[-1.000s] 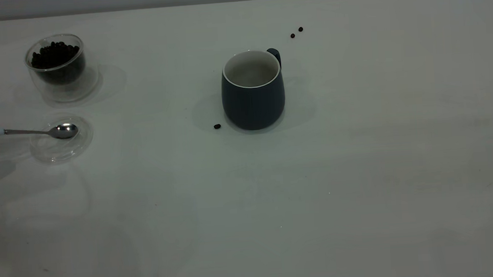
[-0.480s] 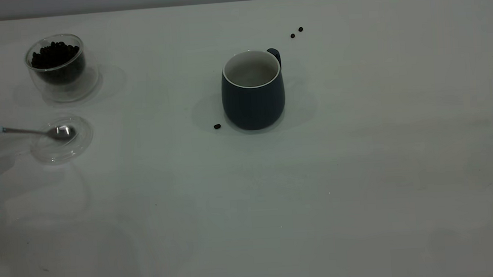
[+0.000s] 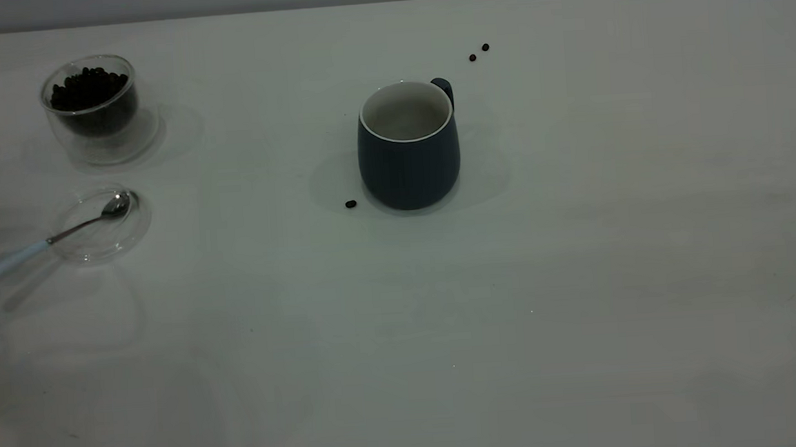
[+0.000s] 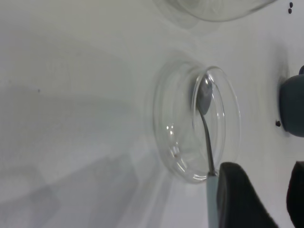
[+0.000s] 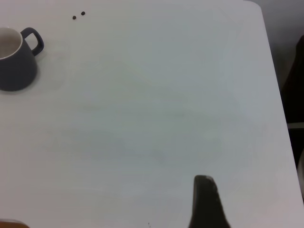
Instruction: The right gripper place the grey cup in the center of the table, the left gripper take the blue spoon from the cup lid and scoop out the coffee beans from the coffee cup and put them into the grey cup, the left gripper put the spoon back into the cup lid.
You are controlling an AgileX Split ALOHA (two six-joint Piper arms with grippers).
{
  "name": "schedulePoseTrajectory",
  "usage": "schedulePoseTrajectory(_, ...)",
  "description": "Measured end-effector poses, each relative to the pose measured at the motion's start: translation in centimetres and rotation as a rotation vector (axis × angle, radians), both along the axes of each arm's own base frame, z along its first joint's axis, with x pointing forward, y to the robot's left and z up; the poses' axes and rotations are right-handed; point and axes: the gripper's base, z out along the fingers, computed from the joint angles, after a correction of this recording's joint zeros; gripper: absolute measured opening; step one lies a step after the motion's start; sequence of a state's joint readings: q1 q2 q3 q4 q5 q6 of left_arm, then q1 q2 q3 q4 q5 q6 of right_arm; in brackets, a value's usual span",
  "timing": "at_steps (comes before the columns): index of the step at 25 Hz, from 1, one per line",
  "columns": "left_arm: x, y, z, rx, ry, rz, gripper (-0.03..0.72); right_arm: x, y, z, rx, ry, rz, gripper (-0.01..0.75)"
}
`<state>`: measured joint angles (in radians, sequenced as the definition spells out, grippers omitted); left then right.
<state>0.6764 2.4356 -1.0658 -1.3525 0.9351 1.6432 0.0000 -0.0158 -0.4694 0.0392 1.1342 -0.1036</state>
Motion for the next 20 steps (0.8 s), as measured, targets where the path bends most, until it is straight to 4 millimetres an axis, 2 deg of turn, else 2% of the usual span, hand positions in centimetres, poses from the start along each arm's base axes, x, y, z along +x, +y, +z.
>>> schedulePoseTrajectory(5, 0.8, 0.7, 0.6, 0.026, -0.015, 0.005, 0.366, 0.0, 0.0, 0.0, 0.0, 0.0, 0.0, 0.461)
schedulePoseTrajectory(7, 1.5, 1.4, 1.7, 0.047, -0.024, -0.012, 0.37, 0.0, 0.0, 0.0, 0.0, 0.0, 0.0, 0.461)
schedulePoseTrajectory(9, 2.4, 2.1, 3.9, 0.073, -0.027, -0.041, 0.373, 0.0, 0.0, 0.0, 0.0, 0.0, 0.0, 0.461)
schedulePoseTrajectory(12, 3.5, 2.9, 8.3, 0.131, 0.011, -0.135, 0.374, 0.0, 0.0, 0.0, 0.0, 0.0, 0.0, 0.461)
schedulePoseTrajectory(15, 5.0, 3.0, 14.0, 0.255, 0.051, -0.208, 0.374, 0.0, 0.0, 0.0, 0.0, 0.0, 0.0, 0.461)
schedulePoseTrajectory(20, 6.9, 0.6, 23.0, 0.417, 0.02, -0.24, 0.374, 0.0, 0.0, 0.0, 0.0, 0.0, 0.0, 0.461)
